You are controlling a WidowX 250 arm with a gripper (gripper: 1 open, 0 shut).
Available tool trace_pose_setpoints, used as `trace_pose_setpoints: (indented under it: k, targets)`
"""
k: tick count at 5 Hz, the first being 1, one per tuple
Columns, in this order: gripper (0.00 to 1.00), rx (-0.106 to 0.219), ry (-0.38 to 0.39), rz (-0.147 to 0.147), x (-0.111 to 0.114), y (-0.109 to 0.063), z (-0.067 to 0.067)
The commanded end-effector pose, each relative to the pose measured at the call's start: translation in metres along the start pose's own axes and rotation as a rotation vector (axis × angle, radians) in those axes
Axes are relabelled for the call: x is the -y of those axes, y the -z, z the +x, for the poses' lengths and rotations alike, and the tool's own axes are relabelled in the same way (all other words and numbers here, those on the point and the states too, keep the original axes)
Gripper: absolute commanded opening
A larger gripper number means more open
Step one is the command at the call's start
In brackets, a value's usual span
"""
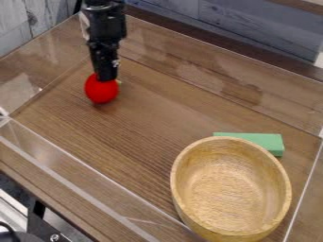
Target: Move the red object to the right side of the table
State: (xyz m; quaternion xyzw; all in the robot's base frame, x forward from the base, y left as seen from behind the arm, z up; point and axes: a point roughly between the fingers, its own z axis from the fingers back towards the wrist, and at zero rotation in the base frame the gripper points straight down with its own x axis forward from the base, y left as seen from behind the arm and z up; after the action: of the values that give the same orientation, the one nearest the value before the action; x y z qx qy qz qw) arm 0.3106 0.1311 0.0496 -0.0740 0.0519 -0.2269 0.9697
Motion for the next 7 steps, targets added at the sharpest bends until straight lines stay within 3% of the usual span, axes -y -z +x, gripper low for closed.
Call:
trace_pose_setpoints:
  k: [1, 3, 4, 6, 7]
  targets:
    - [0.00, 0.078, 0.019, 0.079, 0.012, -0.043, 0.023]
    - [0.00, 0.135, 0.075, 0.095, 0.052, -0.076, 0.053]
    - [0.00, 0.164, 0.093, 0.099, 0.073, -0.085, 0.074]
    - [0.00, 0.180, 0.101, 0.097, 0.110, -0.089, 0.109]
    - [0.00, 0.172, 0.206, 0.087, 0.112, -0.072, 0.113]
